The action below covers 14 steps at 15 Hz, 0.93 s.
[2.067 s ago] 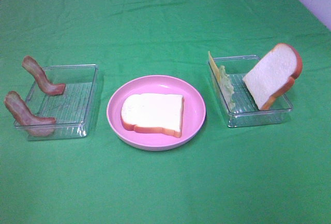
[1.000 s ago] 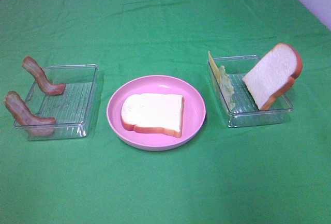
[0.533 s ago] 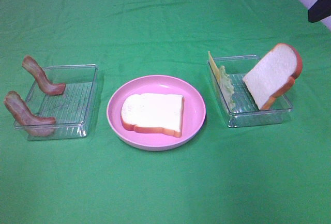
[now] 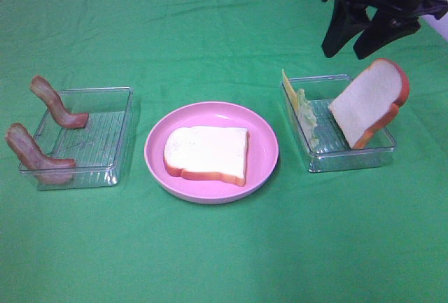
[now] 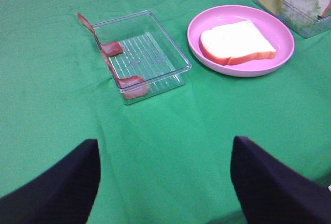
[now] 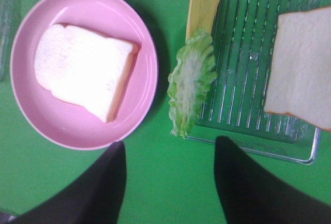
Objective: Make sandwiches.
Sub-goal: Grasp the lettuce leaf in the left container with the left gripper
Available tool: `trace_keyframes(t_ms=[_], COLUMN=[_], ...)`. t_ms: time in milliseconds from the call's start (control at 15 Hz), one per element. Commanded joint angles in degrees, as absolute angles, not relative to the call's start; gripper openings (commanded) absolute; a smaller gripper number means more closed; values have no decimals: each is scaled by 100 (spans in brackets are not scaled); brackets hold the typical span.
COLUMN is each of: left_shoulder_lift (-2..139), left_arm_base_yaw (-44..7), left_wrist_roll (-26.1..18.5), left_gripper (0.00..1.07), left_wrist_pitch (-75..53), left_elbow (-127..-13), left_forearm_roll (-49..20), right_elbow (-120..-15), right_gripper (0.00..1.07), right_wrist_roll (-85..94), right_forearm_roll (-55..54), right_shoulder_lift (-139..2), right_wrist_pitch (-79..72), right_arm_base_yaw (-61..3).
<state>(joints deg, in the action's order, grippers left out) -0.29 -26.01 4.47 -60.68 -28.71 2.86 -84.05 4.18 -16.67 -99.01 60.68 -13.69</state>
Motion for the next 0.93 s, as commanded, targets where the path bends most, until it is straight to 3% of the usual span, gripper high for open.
trace_keyframes(t_ms=[67, 400, 933], left_shoulder_lift=[-92, -92, -92], left_arm_base_yaw=[-2618, -2618, -2618], left_wrist_roll=[441, 441, 441], left_gripper=[68, 68, 68], left_wrist_pitch=[-5999, -5999, -5999], left_elbow=[-2859, -2859, -2859], left_forearm_roll=[304, 304, 304], right_elbow=[-8869, -9878, -9981], right_gripper=[49, 58, 54], right_wrist_roll=[0, -837, -865], right_forearm_roll=[-1106, -716, -619], right_shoulder_lift=[-10451, -11746, -12399], right_wrist_pitch=[6360, 7122, 6847], right_arm_base_yaw=[-1736, -1902, -1896])
